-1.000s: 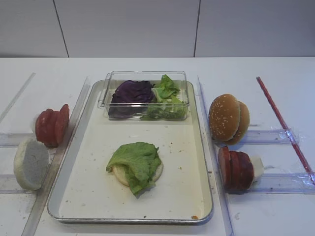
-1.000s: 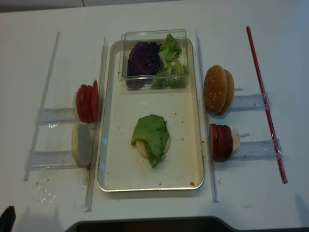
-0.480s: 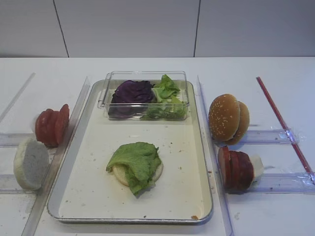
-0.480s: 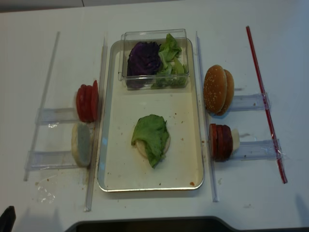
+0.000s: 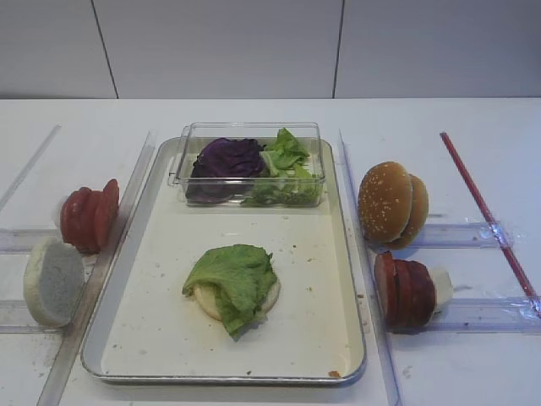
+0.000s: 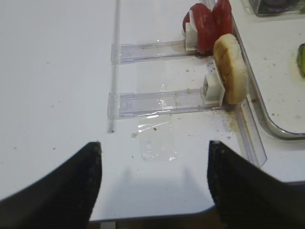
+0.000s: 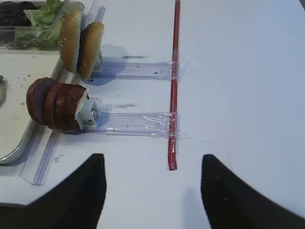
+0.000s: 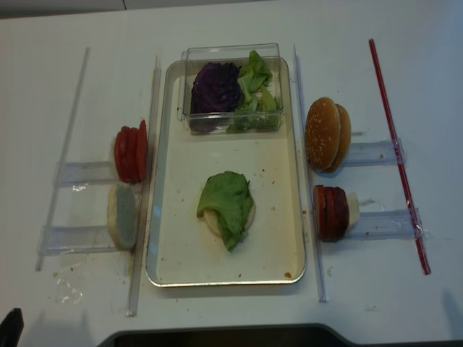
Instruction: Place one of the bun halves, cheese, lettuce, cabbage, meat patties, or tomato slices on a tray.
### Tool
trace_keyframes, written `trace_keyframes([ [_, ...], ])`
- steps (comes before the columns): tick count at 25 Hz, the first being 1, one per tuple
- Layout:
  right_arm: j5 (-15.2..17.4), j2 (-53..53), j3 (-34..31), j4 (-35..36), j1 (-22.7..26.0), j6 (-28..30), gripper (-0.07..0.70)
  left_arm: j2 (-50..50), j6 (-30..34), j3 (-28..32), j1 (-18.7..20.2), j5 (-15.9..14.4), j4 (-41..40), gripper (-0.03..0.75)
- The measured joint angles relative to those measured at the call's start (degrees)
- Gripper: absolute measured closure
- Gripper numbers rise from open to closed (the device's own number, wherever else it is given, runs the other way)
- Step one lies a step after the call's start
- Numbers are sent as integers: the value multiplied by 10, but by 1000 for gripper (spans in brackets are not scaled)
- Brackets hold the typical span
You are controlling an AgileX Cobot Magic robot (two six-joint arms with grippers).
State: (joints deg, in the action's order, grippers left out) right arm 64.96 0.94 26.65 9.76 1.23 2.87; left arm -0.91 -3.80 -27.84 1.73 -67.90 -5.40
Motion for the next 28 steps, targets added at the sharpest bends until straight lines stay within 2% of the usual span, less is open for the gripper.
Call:
trace_keyframes([
  [28, 0, 0, 0, 0, 0, 0, 177, 0, 0, 0, 0, 0, 0, 279],
])
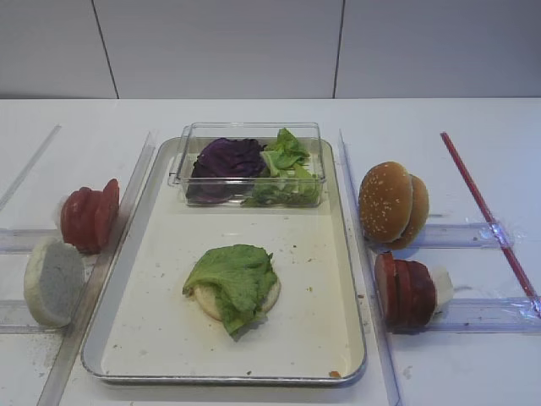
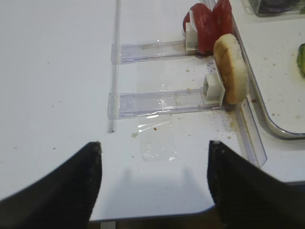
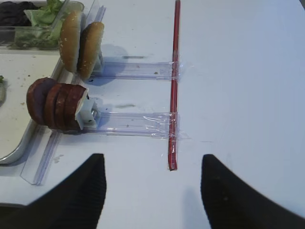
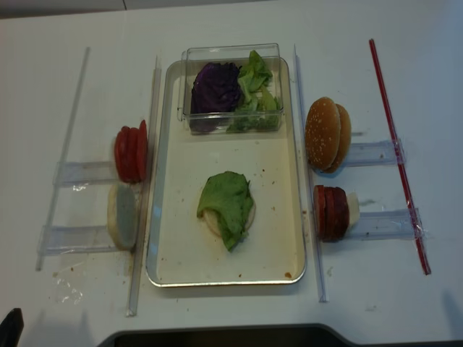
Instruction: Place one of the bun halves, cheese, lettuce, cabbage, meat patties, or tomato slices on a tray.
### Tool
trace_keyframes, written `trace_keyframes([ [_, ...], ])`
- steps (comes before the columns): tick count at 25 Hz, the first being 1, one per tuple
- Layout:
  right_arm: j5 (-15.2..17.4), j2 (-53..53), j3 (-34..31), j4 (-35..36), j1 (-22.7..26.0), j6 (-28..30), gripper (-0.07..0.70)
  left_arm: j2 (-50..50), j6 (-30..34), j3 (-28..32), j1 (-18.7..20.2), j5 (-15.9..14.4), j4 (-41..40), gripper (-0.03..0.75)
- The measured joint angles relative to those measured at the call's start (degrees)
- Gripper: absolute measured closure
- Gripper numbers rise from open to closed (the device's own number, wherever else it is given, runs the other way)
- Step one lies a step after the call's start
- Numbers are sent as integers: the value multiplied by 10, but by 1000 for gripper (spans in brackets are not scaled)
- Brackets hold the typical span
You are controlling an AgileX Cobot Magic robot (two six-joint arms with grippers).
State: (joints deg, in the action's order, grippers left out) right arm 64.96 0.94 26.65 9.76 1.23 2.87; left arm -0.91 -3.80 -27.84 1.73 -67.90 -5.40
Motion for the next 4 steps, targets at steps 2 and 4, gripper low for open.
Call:
trace_keyframes([
  [2, 0, 0, 0, 0, 0, 0, 177, 0, 0, 0, 0, 0, 0, 279],
  [4, 0, 0, 0, 0, 0, 0, 177, 0, 0, 0, 0, 0, 0, 279],
])
